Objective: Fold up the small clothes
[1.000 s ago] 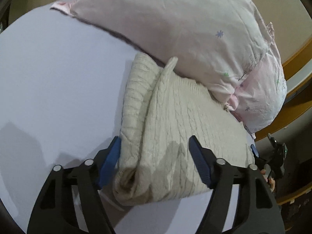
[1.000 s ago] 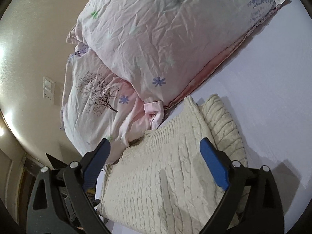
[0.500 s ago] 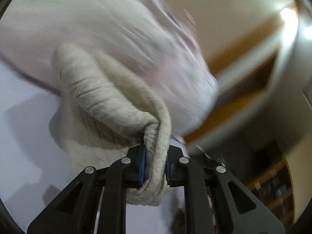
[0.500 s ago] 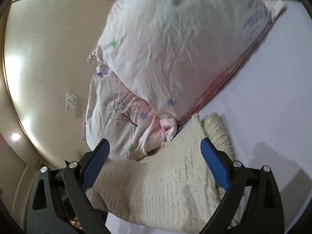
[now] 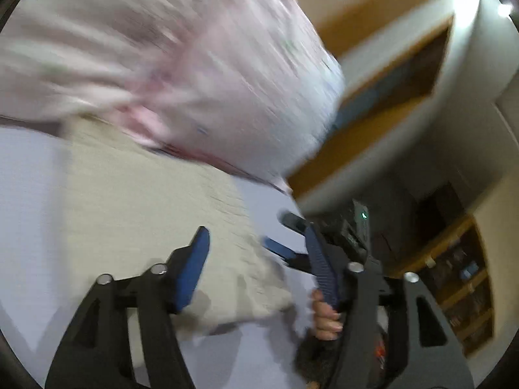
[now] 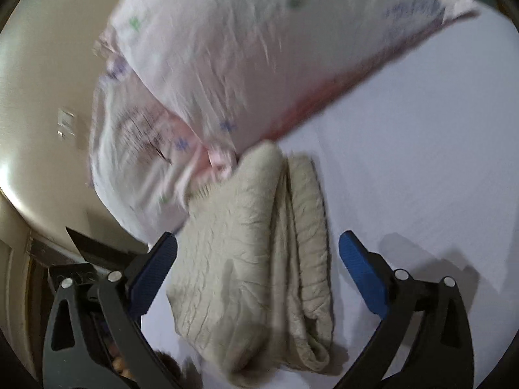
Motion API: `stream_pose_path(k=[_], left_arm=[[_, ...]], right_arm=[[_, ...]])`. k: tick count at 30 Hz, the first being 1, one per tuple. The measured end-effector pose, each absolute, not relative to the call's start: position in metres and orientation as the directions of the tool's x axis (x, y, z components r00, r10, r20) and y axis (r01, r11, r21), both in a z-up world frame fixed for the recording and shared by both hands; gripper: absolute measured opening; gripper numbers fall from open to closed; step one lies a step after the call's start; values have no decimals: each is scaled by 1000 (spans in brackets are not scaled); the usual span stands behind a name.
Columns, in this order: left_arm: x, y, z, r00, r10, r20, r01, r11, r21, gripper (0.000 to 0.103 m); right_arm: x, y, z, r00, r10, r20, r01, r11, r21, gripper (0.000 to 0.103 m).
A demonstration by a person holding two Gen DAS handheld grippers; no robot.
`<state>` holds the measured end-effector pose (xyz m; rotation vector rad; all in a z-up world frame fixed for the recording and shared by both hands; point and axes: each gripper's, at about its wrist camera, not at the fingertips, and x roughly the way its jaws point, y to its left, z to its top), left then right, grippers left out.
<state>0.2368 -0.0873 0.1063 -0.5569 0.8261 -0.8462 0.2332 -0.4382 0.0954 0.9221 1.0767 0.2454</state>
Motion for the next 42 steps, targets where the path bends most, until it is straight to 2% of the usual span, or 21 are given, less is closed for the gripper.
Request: stream_pose_path(k=[4,6,9,11,12,14,16,17,18,19,20,24,27,29,31,33,35,36,37,38,42], left_arm=[[254,-40,79,471,-653,-593,247,744,-621,63],[252,-32,61,439,-625,-646,203,769,-606,63],[257,-40,43,398,-610,-685,185,785,-592,69],[261,-45,37,394,-606,-691,167,787,-595,78],[261,-46,35,388,-613,-689,163,781,-603,78],[259,-47,27,358,-653,-668,161,748,-644,78],[261,-51,24,349,-690,-634,178,713,-678,77],[260,-53,25,358,-682,-638,193,723,-663,65],[259,-54,26,351,-675,-649,203,732,-651,61],[258,-49,30,354,-691,-630,220,716,-662,47],[258,-46,38,352,-710,-609,239,698,-676,42],[228,-7,75,434,-702,-565,347,709,-614,41],[206,19,79,490,-622,-611,360,783,-508,45],[201,29,66,498,-501,-708,314,865,-392,51],[194,43,62,519,-492,-699,277,870,-407,57],[185,50,74,590,-449,-671,255,892,-372,58],[175,52,92,657,-442,-611,266,894,-360,67],[172,51,97,666,-456,-590,282,886,-367,68],[173,45,100,662,-475,-580,300,877,-375,69],[174,32,101,642,-497,-584,327,866,-377,69],[177,-3,93,591,-515,-621,385,857,-343,69]], right_arm=[[246,-426,99,462,538,-706,227,697,680,100],[255,-417,87,396,541,-742,247,716,653,100],[261,-408,73,335,522,-784,265,747,610,101],[256,-406,72,342,534,-774,250,742,622,98],[254,-406,72,352,546,-760,241,732,637,93],[248,-407,69,362,537,-762,238,737,633,60],[241,-408,63,367,611,-701,235,669,706,37],[238,-407,64,378,618,-689,230,658,717,33],[235,-405,67,391,621,-679,217,655,724,32],[232,-399,75,404,628,-665,189,654,732,31],[232,-393,82,410,638,-652,163,652,741,30],[226,-353,110,400,704,-587,8,638,770,29],[230,-314,105,352,651,-672,-61,733,678,36],[230,-298,103,355,483,-800,-56,865,498,53],[218,-307,118,438,474,-764,-52,861,505,61],[208,-315,131,493,525,-693,-64,817,573,62],[209,-306,129,446,539,-715,-89,821,564,62],[213,-298,120,399,524,-752,-92,839,536,60],[217,-289,113,366,510,-779,-91,852,515,28],[218,-280,108,359,500,-788,-85,858,506,17],[207,-307,131,525,465,-713,-49,852,520,15]])
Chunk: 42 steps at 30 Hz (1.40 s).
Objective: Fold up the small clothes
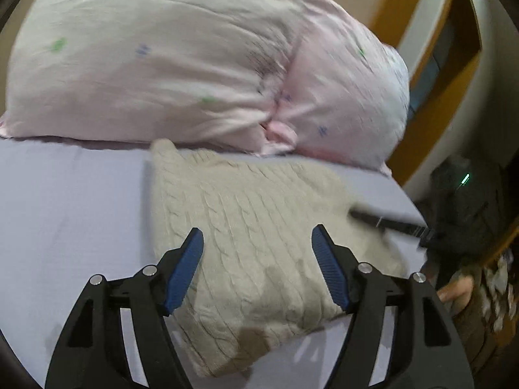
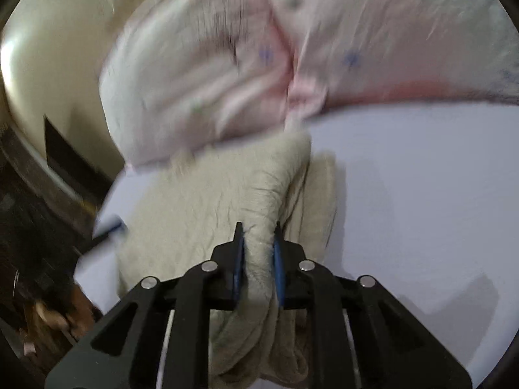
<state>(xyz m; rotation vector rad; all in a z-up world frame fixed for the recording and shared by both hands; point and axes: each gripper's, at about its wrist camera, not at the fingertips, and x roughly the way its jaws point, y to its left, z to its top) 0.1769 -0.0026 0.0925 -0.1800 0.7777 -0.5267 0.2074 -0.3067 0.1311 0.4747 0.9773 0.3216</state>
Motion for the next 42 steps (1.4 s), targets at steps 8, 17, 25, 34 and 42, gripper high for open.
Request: stream_pose_path(k=[8,17,25,34,42], left_arm=[[175,-29,81,589,-455,-668,444,873,-203,69],[162,-21,78,608,-439,-661,427,883,-194,69],[105,15,71,595,-347,-725,271,936,-225,90],[96,-6,35,564,-78,-822,150,989,9,100],[101,-11,35,552,-47,-832,122,992,25,102]], right_arm=[[194,-316,140,562,308,-767,22,922,386,35],[161,-274,131,479,372,-795,-101,923,371,47],[104,-278,168,589,308,-748,-92,944,316,101],[109,-240,113,423,103,-900,-24,994,103,101],[108,-231,108,401,41,-915,-24,999,34,101]])
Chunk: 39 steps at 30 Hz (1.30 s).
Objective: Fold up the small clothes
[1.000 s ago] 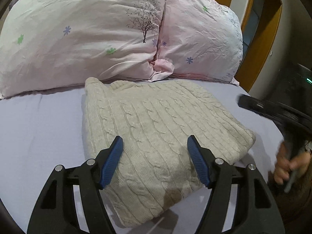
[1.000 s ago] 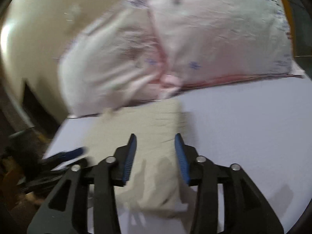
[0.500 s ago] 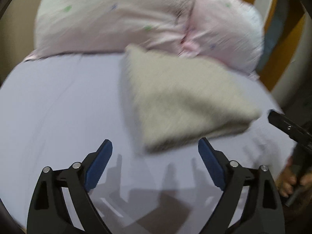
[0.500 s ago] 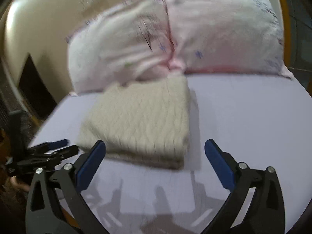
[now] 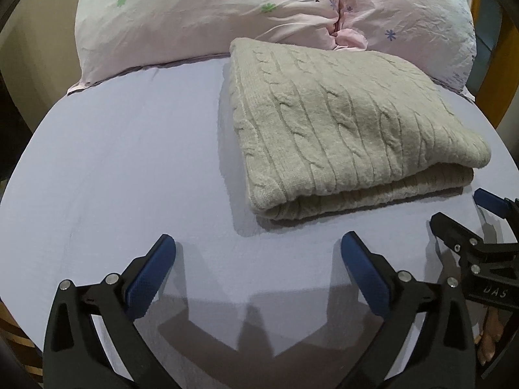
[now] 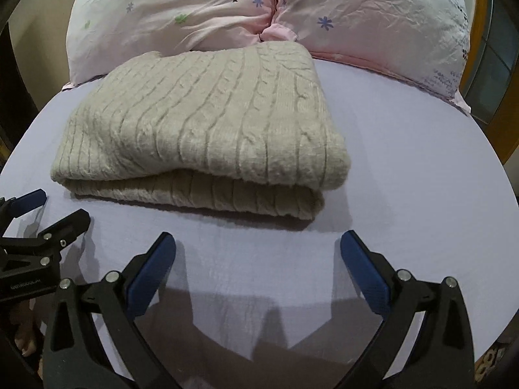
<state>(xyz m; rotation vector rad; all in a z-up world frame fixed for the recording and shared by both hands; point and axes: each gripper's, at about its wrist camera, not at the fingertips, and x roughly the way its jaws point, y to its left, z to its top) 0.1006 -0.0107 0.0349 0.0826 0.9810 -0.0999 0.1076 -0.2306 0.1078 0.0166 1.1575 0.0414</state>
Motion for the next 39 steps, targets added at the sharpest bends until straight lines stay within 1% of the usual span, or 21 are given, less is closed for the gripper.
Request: stream_pose_path(k=[8,39], left_arm=[[102,-12,37,535,-31,-844,99,995,27,102],[102,-10,38,540,-35,-841,106,994,27,102]], right_arm=[[107,-231,109,386,32,-922,-10,999,30,101],[105,-233,111,393,27,-919,-1,1000,29,101]])
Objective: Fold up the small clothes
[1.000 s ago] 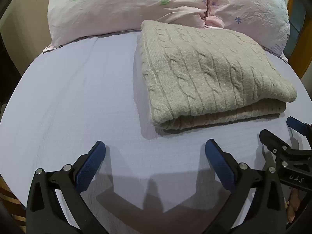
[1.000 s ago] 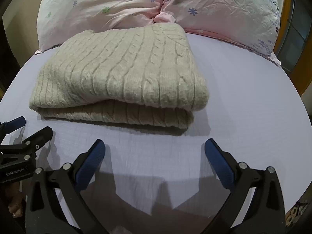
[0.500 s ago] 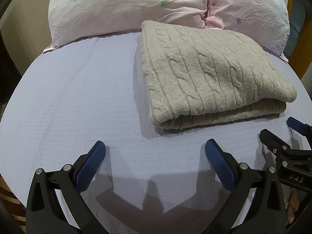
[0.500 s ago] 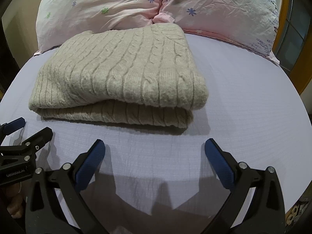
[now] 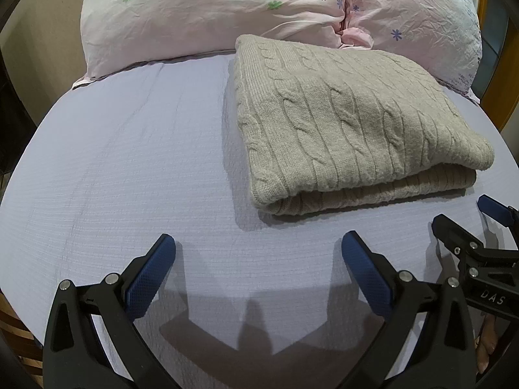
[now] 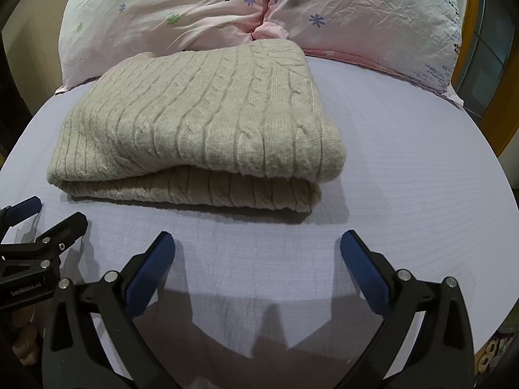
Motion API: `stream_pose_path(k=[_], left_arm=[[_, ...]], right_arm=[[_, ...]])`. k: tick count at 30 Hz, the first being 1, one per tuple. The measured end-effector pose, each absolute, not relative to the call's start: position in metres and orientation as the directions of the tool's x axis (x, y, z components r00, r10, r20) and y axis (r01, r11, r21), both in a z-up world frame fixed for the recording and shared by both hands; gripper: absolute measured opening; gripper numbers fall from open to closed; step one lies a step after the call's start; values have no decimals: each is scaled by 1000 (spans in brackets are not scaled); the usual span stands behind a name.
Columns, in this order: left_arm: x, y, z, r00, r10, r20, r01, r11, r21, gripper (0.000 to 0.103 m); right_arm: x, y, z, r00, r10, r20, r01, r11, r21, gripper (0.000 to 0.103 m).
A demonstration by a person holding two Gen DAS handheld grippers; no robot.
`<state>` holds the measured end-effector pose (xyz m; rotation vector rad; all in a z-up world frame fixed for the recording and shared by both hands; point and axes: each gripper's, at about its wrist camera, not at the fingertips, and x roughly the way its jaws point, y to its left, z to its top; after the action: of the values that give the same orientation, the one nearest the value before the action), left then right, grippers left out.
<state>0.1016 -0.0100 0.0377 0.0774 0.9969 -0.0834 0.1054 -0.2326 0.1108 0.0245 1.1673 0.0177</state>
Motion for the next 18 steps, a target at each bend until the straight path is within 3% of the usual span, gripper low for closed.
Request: stream_pose_path(k=[18], left_arm=[[101,-10,37,540,-34,-841,104,994,27,102]], right_arm=[[105,-232,111,394,24,-919,3,1000,28,101]])
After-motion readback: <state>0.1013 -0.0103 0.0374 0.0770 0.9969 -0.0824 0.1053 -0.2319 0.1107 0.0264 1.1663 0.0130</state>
